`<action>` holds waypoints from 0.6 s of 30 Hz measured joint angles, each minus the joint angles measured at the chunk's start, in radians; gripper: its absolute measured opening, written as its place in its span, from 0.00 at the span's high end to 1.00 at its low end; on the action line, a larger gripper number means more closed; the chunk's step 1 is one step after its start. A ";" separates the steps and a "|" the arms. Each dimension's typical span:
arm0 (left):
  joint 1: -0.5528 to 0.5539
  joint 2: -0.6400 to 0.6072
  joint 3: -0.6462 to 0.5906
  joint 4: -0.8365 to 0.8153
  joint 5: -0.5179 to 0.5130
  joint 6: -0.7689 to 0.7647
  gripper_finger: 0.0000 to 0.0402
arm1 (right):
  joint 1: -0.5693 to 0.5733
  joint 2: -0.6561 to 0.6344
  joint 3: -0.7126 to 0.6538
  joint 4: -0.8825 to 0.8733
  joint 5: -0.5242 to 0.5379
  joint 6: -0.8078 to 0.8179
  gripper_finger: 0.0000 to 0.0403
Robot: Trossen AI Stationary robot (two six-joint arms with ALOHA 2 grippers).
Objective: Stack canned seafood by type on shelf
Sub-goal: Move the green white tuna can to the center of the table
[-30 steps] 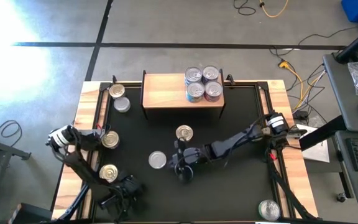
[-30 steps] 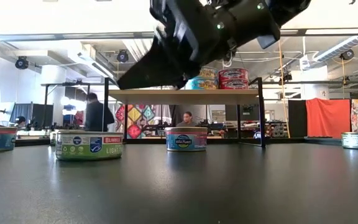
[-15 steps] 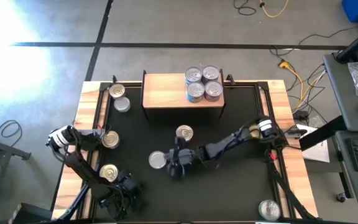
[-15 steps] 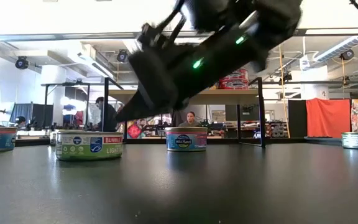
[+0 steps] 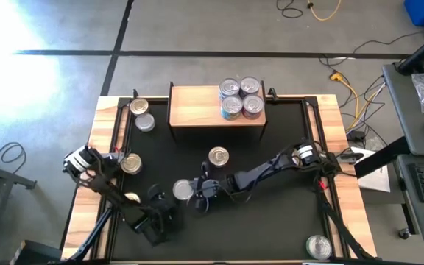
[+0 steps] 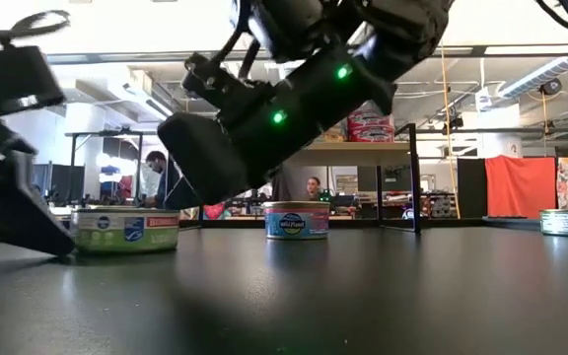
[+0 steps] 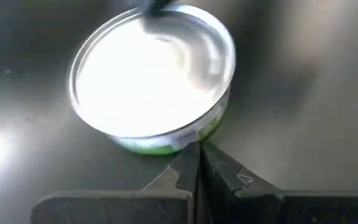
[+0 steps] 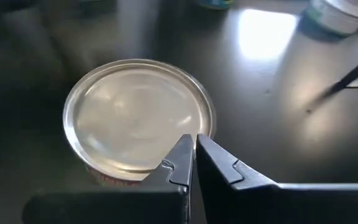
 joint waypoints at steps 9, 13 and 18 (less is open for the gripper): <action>0.018 -0.004 0.004 -0.020 0.039 0.013 1.00 | 0.021 -0.095 -0.031 -0.083 0.015 -0.024 0.97; -0.010 -0.005 0.008 -0.025 0.051 0.023 1.00 | 0.039 -0.126 -0.098 -0.025 0.164 -0.077 0.97; -0.030 -0.014 0.014 -0.094 0.088 0.006 0.99 | 0.078 -0.205 -0.180 -0.013 0.222 -0.093 0.97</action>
